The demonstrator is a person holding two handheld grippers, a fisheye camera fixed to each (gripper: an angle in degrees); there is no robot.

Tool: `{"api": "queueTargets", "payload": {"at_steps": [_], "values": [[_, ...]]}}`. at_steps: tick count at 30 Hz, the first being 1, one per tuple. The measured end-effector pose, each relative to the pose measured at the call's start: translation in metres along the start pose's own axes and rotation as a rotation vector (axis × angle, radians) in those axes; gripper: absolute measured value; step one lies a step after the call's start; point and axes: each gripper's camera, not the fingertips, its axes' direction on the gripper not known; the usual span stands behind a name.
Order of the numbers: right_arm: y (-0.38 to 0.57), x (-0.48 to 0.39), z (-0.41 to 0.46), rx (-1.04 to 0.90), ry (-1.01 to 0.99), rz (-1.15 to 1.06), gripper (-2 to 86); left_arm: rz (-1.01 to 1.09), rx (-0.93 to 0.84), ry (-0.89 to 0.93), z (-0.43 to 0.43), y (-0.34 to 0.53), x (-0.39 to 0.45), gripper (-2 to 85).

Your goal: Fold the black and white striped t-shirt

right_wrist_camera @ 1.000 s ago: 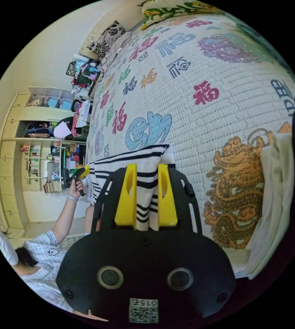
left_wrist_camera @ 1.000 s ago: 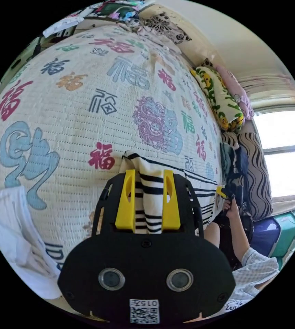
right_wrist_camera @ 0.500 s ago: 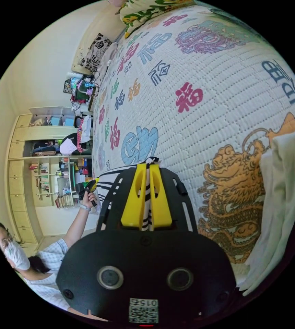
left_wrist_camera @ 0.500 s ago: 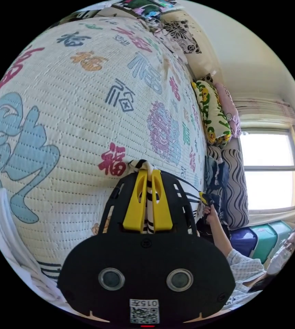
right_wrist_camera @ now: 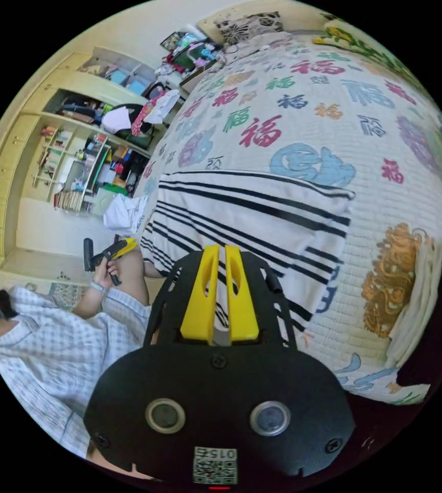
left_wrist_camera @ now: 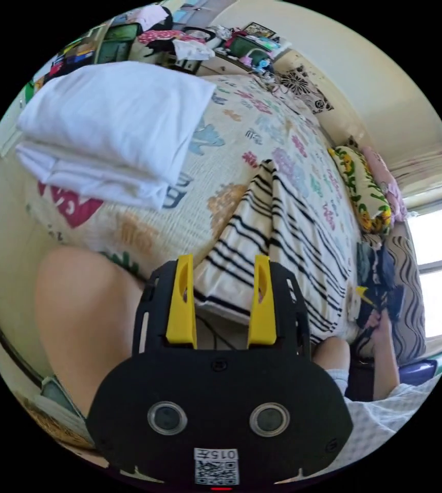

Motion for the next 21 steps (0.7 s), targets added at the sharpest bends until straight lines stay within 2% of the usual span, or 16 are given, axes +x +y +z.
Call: {"api": "queueTargets", "payload": {"at_steps": [3, 7, 11, 14, 18, 20, 21], "values": [[-0.043, -0.050, 0.036, -0.071, -0.010, -0.138, 1.8, -0.027, -0.026, -0.098, 0.005, -0.009, -0.009, 13.0], [-0.098, -0.112, 0.087, -0.133, 0.024, -0.268, 3.5, -0.053, -0.294, 0.089, 0.049, -0.011, -0.024, 11.6], [-0.166, -0.174, 0.152, -0.216, 0.173, -0.347, 7.6, -0.065, -0.315, 0.111, 0.056, -0.016, -0.028, 10.5], [-0.214, -0.208, 0.203, -0.290, 0.247, -0.367, 7.8, -0.167, -0.330, 0.213, 0.055, -0.015, -0.043, 8.4], [-0.265, -0.241, 0.272, -0.432, 0.362, -0.384, 10.4, -0.092, -0.323, 0.207, 0.042, -0.017, -0.037, 2.2], [-0.279, -0.248, 0.302, -0.528, 0.426, -0.387, 12.4, -0.113, -0.328, 0.279, 0.038, -0.017, -0.048, 1.0], [-0.286, -0.251, 0.320, -0.586, 0.462, -0.384, 13.0, -0.115, -0.296, 0.390, 0.031, -0.018, -0.055, 0.5]]}}
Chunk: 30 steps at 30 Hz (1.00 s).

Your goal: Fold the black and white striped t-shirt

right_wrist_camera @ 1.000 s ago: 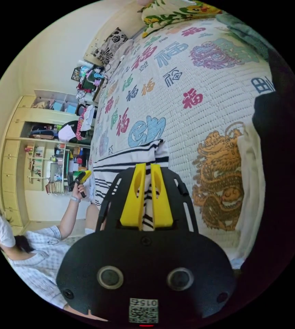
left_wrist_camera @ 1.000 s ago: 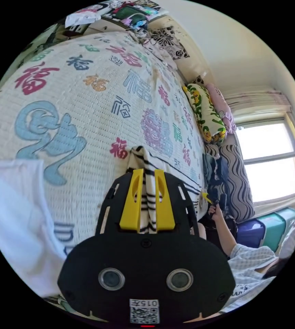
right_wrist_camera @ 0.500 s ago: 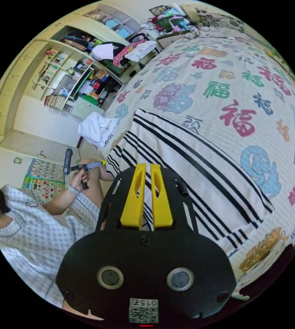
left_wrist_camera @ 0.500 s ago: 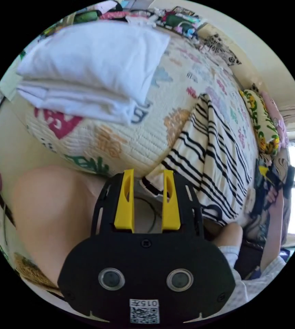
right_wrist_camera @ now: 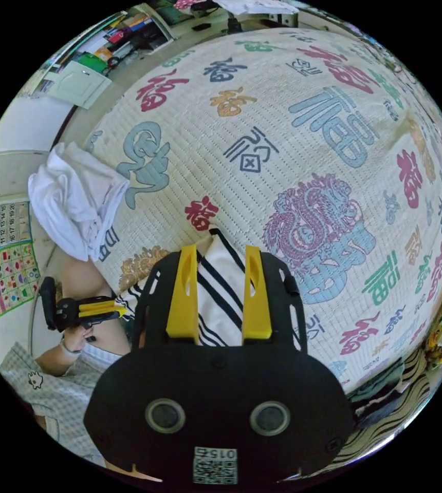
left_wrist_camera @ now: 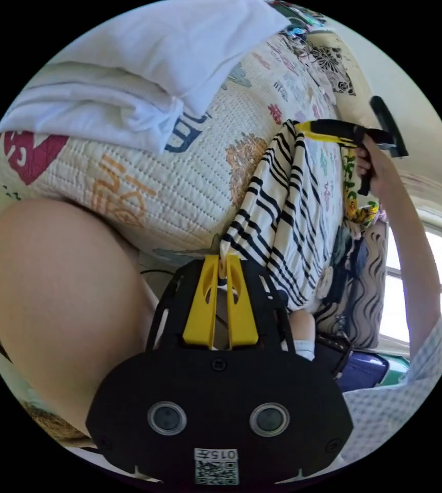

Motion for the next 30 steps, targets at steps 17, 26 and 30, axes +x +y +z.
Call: {"api": "queueTargets", "payload": {"at_steps": [17, 26, 30], "values": [[-0.054, -0.018, -0.070, 0.111, 0.024, -0.025, -0.7, 0.218, 0.299, -0.018, -0.142, 0.020, 0.050, -0.3], [0.082, 0.036, -0.128, 0.366, -0.186, -0.104, -0.5, 0.757, 0.204, -0.154, -0.122, 0.099, 0.210, -0.3], [0.204, 0.084, -0.128, 0.498, -0.145, -0.110, -0.2, 1.012, 0.067, -0.159, -0.056, 0.144, 0.298, -0.2]]}}
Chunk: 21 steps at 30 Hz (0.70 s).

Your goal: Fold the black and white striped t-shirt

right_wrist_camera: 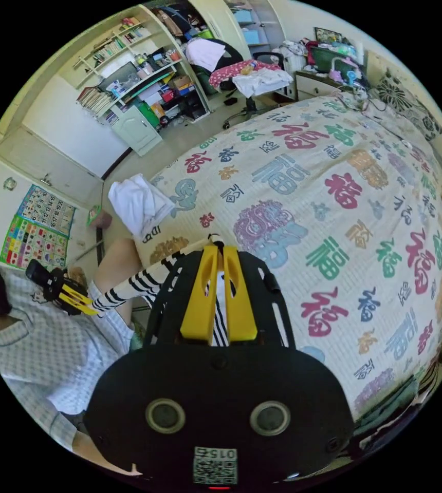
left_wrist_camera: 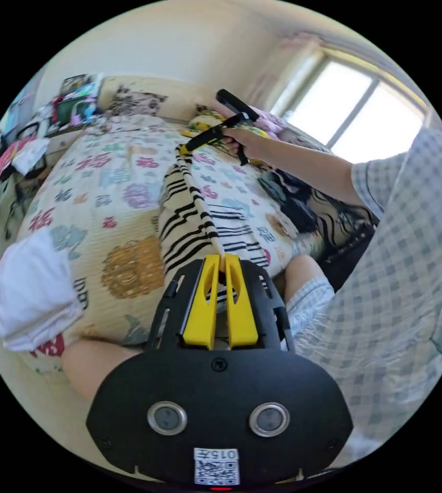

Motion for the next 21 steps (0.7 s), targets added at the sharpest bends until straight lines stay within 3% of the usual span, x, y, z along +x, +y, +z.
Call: {"api": "queueTargets", "payload": {"at_steps": [9, 15, 21], "values": [[0.196, 0.108, -0.022, 0.122, -0.122, 0.351, 0.8, 0.327, -0.287, 0.062, 0.147, -0.079, 0.137, 0.0], [0.259, 0.146, -0.027, 0.276, -0.259, 0.421, 2.5, 0.467, -0.424, -0.061, 0.196, -0.112, 0.183, 1.7], [0.297, 0.157, -0.045, 0.164, -0.030, 0.585, 3.1, 0.454, -0.613, 0.019, 0.234, -0.124, 0.182, 7.0]]}}
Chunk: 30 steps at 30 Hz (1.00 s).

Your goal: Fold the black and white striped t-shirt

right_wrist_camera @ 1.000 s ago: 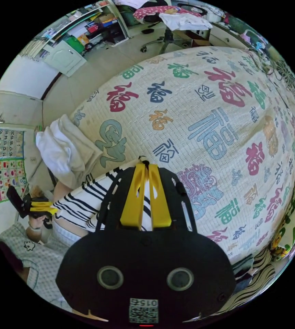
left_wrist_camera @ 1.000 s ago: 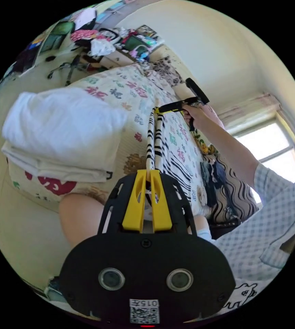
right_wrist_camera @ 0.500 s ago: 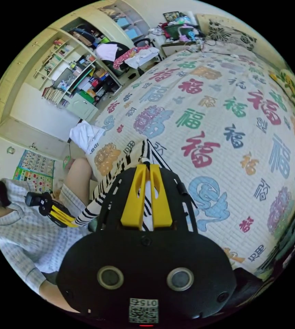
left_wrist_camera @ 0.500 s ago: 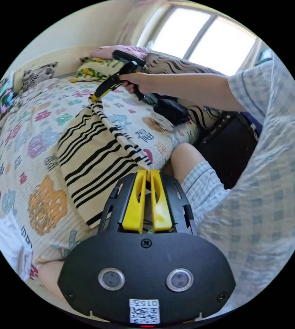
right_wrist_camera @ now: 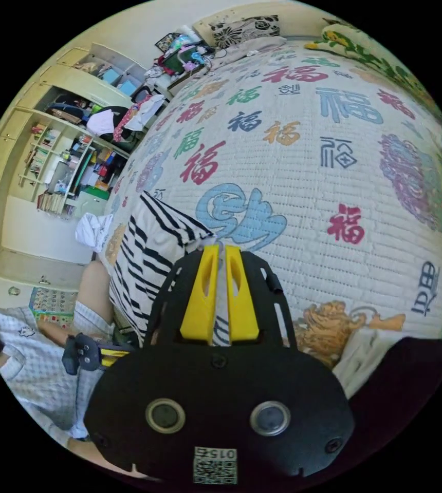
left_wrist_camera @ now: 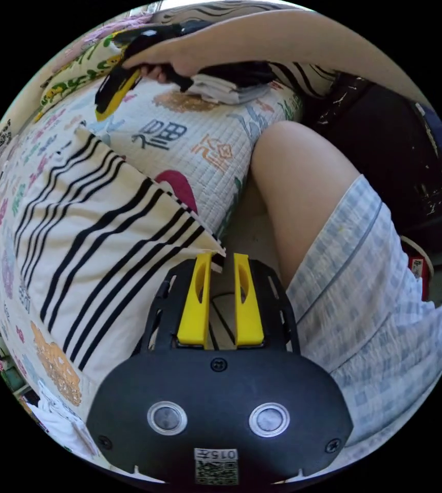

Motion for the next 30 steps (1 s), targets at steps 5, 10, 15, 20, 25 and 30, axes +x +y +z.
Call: {"api": "queueTargets", "payload": {"at_steps": [5, 10, 15, 20, 25, 30], "values": [[0.024, -0.013, -0.035, 0.030, 0.173, -0.001, 4.0, 0.005, 0.130, 0.164, -0.059, 0.002, -0.016, 7.1], [0.031, -0.055, -0.048, 0.089, 0.033, -0.194, 1.3, -0.278, 0.379, 0.058, -0.145, 0.033, -0.116, 6.0], [0.018, -0.072, -0.015, -0.025, 0.152, -0.206, -0.4, -0.508, 0.252, 0.016, -0.128, 0.054, -0.213, 1.4], [0.046, -0.017, -0.025, -0.044, 0.194, -0.045, -0.5, -0.591, 0.192, 0.032, -0.119, 0.093, -0.249, -0.3], [0.088, 0.038, -0.073, 0.094, -0.007, 0.081, 0.5, -0.678, 0.423, 0.177, -0.154, 0.136, -0.305, 2.9], [0.090, 0.069, -0.090, 0.153, -0.262, 0.059, 10.2, -0.648, 0.528, 0.385, -0.156, 0.121, -0.387, 10.6]]}}
